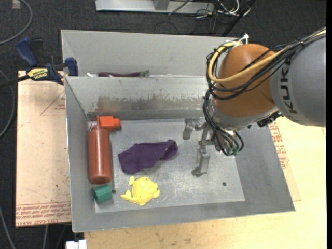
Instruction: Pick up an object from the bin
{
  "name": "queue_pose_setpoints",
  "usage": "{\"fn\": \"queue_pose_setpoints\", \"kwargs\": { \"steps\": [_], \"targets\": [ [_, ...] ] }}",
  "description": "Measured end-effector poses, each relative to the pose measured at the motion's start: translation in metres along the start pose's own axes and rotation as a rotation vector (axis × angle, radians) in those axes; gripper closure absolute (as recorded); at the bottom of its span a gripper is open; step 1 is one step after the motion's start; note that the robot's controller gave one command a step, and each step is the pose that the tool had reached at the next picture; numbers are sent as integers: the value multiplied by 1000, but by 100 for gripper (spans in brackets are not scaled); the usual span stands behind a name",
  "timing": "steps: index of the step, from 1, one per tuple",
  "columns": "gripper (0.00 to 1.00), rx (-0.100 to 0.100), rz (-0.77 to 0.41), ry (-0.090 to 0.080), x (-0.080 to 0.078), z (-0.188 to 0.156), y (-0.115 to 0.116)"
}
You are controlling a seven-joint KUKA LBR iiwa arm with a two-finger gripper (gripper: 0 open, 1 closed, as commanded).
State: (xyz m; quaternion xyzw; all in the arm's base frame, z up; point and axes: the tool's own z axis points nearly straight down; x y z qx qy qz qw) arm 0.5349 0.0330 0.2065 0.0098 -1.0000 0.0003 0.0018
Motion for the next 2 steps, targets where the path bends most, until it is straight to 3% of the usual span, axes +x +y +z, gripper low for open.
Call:
{"fn": "queue_pose_setpoints", "kwargs": {
  "steps": [1,2],
  "targets": [
    [0,-3,-97,-14,-27,18,30],
    [0,-2,-173,4,-11,27,48]
  ]
}}
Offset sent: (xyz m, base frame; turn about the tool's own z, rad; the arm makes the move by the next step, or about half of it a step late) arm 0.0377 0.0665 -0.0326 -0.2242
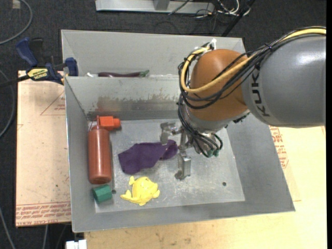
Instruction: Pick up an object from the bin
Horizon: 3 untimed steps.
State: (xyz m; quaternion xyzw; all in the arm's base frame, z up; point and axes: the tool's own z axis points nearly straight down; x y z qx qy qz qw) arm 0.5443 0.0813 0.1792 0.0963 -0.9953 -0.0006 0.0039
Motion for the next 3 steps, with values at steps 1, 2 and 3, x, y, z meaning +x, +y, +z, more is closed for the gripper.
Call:
{"fn": "queue_pose_setpoints", "kwargs": {
  "steps": [1,2,3],
  "targets": [
    [0,3,-138,-26,-41,33,11],
    [100,-2,110,-3,-50,109,1],
    [100,-2,110,-3,-50,109,1]
  ]
}}
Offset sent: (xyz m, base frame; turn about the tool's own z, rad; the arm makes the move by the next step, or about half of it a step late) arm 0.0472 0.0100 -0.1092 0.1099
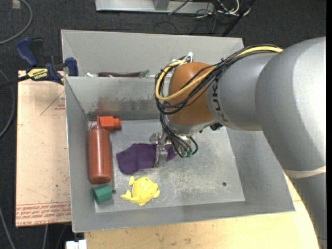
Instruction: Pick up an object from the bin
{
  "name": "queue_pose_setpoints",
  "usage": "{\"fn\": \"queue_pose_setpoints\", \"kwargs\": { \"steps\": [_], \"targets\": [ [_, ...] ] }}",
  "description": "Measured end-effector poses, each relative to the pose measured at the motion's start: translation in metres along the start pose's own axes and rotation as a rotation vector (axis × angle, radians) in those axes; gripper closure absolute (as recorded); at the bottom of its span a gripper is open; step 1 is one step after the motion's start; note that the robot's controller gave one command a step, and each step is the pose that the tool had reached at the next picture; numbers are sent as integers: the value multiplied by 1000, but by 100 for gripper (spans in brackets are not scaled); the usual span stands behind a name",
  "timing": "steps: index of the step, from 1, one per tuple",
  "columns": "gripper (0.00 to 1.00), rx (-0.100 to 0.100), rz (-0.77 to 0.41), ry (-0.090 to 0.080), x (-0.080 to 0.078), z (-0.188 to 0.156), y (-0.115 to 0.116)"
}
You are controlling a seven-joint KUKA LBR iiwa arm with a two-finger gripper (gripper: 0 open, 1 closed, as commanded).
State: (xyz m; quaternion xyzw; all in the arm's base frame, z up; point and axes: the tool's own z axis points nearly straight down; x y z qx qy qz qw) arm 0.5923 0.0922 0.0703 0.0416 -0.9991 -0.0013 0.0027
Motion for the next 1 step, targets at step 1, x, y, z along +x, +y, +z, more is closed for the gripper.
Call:
{"fn": "queue_pose_setpoints", "kwargs": {
  "steps": [1],
  "targets": [
    [100,-1,5,-6,10,-147,-12]
  ]
}}
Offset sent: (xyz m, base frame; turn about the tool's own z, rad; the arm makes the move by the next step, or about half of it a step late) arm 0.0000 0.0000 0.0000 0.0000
